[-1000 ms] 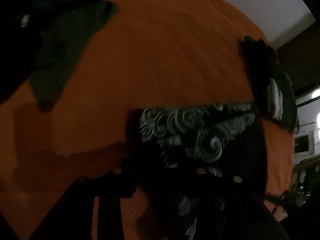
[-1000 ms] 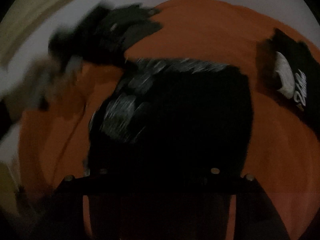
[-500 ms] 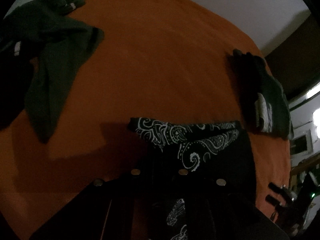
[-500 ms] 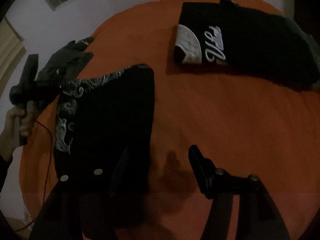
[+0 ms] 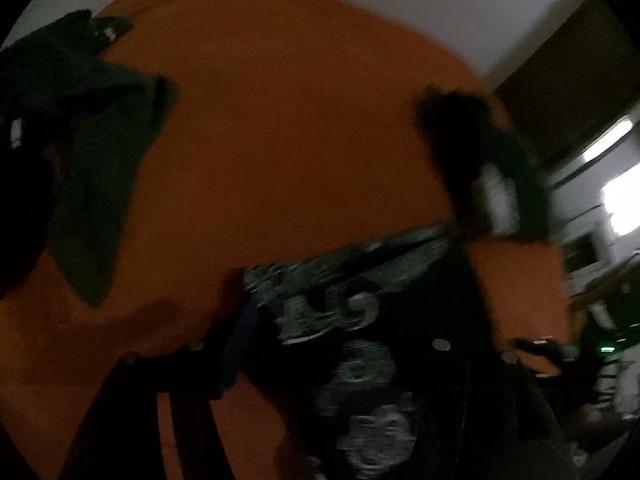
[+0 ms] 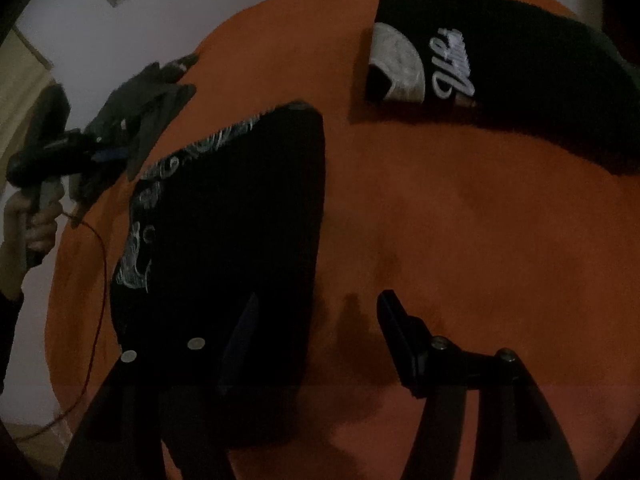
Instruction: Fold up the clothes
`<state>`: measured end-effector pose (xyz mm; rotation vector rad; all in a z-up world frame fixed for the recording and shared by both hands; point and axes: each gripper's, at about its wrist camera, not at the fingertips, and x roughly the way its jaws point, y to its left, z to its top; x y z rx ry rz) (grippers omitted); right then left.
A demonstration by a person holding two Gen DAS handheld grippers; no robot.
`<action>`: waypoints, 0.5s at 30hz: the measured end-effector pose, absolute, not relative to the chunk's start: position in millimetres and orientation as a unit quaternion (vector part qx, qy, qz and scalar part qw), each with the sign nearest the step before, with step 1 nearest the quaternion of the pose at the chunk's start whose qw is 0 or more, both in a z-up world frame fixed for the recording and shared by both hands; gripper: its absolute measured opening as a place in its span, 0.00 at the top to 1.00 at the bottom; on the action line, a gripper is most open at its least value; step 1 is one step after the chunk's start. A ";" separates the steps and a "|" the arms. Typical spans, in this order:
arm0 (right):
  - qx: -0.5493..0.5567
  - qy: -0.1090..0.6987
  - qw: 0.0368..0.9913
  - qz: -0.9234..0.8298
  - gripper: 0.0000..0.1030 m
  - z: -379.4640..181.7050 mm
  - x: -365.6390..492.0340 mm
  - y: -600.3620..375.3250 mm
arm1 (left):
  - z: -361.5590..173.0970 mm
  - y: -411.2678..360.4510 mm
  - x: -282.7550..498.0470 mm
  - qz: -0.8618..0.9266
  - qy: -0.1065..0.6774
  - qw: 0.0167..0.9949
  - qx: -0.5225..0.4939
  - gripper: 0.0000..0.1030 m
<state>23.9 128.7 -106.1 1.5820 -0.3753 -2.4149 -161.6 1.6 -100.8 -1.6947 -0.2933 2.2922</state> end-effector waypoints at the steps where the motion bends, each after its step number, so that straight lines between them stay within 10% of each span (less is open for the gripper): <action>1: 0.543 -0.127 0.118 -0.822 0.41 -107.4 25.1 126.2 | -113.1 -1.2 -162.3 0.780 -0.113 0.131 -0.602 0.37; 3: 0.544 -0.125 0.122 -0.821 0.41 -108.6 28.2 126.3 | -127.7 -7.5 -160.7 0.768 -0.152 0.135 -0.607 0.39; 7: 0.548 -0.122 0.125 -0.818 0.41 -111.6 30.6 124.6 | -126.5 -5.4 -152.7 0.785 -0.157 0.146 -0.581 0.78; 15: 0.567 -0.146 0.115 -0.803 0.41 -126.8 31.4 128.4 | -119.5 12.2 -134.0 0.826 -0.049 0.110 -0.550 0.76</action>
